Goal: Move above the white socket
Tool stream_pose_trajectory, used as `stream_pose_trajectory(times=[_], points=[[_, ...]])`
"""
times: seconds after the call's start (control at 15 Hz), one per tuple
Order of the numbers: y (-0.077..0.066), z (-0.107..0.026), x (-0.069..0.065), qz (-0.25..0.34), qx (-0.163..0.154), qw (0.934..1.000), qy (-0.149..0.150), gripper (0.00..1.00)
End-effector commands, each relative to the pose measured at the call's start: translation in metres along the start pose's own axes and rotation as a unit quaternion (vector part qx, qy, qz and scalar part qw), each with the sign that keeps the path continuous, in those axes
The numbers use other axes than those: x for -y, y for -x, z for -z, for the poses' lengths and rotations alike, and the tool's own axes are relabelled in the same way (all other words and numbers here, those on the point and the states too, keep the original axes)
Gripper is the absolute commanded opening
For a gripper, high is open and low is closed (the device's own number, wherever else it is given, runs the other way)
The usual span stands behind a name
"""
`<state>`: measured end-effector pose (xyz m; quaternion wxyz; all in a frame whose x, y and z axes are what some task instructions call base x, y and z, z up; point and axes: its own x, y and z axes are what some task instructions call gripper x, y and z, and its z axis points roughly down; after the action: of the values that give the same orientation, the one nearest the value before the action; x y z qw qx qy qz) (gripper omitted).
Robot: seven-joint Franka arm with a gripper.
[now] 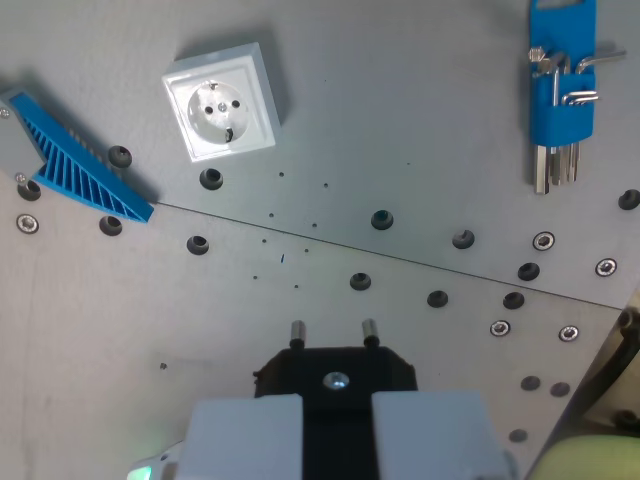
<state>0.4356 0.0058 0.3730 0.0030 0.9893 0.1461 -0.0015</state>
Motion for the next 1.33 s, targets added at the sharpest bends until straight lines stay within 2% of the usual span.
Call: stream_pose_trajectory(times=[0.07,0.73,1.33], points=[[0.000,0.001,0.000,0.000,-0.001,1.0000,0.000,0.00],[0.000,-0.004,0.001,0.007,-0.003,1.0000,0.001,0.00],[0.002,-0.027,0.008,0.023,-0.030,0.9993,0.006,0.00]])
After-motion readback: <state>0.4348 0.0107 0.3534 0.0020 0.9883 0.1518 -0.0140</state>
